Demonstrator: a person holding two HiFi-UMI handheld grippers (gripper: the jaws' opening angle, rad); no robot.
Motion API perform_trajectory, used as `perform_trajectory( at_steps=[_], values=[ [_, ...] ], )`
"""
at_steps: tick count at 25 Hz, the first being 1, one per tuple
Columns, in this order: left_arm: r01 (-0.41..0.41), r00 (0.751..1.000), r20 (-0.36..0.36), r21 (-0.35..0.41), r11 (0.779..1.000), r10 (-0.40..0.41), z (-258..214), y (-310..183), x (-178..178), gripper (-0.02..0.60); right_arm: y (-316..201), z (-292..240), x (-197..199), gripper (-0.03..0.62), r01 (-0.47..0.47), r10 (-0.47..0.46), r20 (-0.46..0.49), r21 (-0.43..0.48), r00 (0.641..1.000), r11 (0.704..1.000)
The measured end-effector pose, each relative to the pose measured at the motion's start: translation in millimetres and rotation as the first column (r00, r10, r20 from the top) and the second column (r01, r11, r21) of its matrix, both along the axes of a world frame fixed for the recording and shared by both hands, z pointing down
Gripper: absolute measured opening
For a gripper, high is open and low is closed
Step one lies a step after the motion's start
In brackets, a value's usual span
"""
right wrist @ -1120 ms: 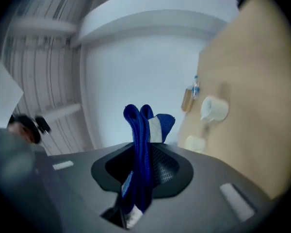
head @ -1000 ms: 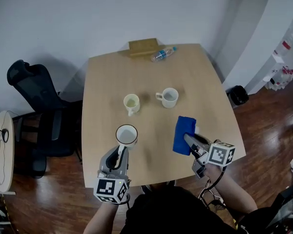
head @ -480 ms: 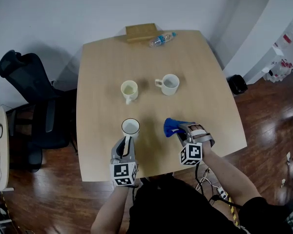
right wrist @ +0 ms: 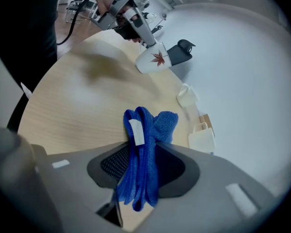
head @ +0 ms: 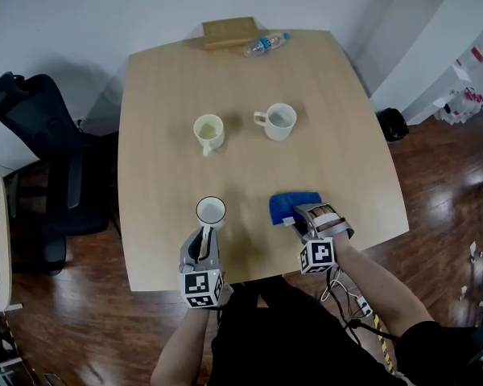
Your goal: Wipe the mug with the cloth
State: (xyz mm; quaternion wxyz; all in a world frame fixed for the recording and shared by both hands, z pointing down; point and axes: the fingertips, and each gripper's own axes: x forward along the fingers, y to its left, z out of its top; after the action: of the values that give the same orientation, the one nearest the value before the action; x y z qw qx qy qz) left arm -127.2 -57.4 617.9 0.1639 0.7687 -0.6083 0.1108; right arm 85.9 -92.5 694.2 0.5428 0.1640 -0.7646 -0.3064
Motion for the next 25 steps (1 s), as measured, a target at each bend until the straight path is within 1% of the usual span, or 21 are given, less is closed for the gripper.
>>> perform_trajectory(
  at_steps=[2,3,7,10,12,13,14,15,16,17,18,19,20,21,22,23,24,25],
  values=[
    [-0.01,1.0,0.016,-0.011,1.0,0.01,4,5,0,0.067,4,-1,1,0.209,-0.04,0.041,0.021,-0.045,0.999,0.998],
    [-0.015,1.0,0.024,-0.022,1.0,0.015,7,9,0,0.069,5,-3,1,0.229,-0.056,0.058,0.031,-0.053,0.998,0.997],
    [-0.017,0.999,0.034,-0.083,0.996,0.02,23,27,-6,0.071,7,-23,4,0.235,-0.109,0.112,0.087,-0.033,0.99,0.993],
    [-0.019,0.999,0.035,-0.097,0.995,0.022,28,33,-6,0.072,12,-34,7,0.242,-0.153,0.159,0.135,-0.052,0.978,0.987],
    [-0.018,0.999,0.035,-0.1,0.995,0.022,27,33,-5,0.074,13,-49,10,0.241,-0.2,0.208,0.195,-0.057,0.959,0.978],
    [-0.018,0.999,0.033,-0.102,0.995,0.021,27,34,-5,0.078,13,-60,12,0.236,-0.234,0.242,0.236,-0.064,0.941,0.97],
    [-0.017,0.999,0.028,-0.108,0.994,0.02,26,36,-6,0.093,12,-73,14,0.214,-0.274,0.285,0.287,-0.08,0.915,0.958],
    [-0.016,1.0,0.022,-0.118,0.993,0.018,27,39,-8,0.111,12,-86,16,0.18,-0.318,0.337,0.345,-0.114,0.876,0.941],
    [-0.014,1.0,0.015,-0.131,0.991,0.016,27,45,-11,0.131,12,-99,19,0.123,-0.362,0.399,0.408,-0.168,0.821,0.917],
    [-0.011,1.0,0.005,-0.143,0.99,0.011,27,52,-15,0.156,13,-111,23,0.075,-0.401,0.466,0.47,-0.238,0.75,0.885],
    [-0.004,1.0,-0.008,-0.152,0.988,0.003,26,59,-19,0.184,14,-121,27,0.023,-0.43,0.533,0.524,-0.315,0.665,0.846],
    [0.007,1.0,-0.02,-0.154,0.988,-0.01,23,67,-24,0.186,15,-130,31,0.005,-0.447,0.59,0.567,-0.386,0.575,0.807],
    [0.019,0.999,-0.03,-0.15,0.989,-0.024,17,74,-30,0.186,16,-140,35,0.005,-0.452,0.633,0.601,-0.446,0.488,0.772],
    [0.028,0.999,-0.036,-0.138,0.99,-0.033,9,80,-35,0.186,18,-150,38,0.005,-0.446,0.662,0.63,-0.496,0.406,0.745],
    [0.032,0.999,-0.036,-0.121,0.992,-0.036,-2,86,-38,0.184,21,-161,38,0.005,-0.433,0.68,0.655,-0.536,0.33,0.725],
    [0.031,0.999,-0.03,-0.099,0.995,-0.034,-15,90,-40,0.172,26,-172,38,0.005,-0.414,0.689,0.675,-0.566,0.262,0.713],
    [0.027,0.999,-0.018,-0.072,0.997,-0.028,-30,94,-40,0.161,31,-182,37,0.005,-0.395,0.691,0.692,-0.586,0.209,0.707],
    [0.021,1.0,-0.003,-0.039,0.999,-0.021,-48,97,-39,0.156,37,-192,36,0.005,-0.379,0.687,0.707,-0.596,0.17,0.707]
  ],
)
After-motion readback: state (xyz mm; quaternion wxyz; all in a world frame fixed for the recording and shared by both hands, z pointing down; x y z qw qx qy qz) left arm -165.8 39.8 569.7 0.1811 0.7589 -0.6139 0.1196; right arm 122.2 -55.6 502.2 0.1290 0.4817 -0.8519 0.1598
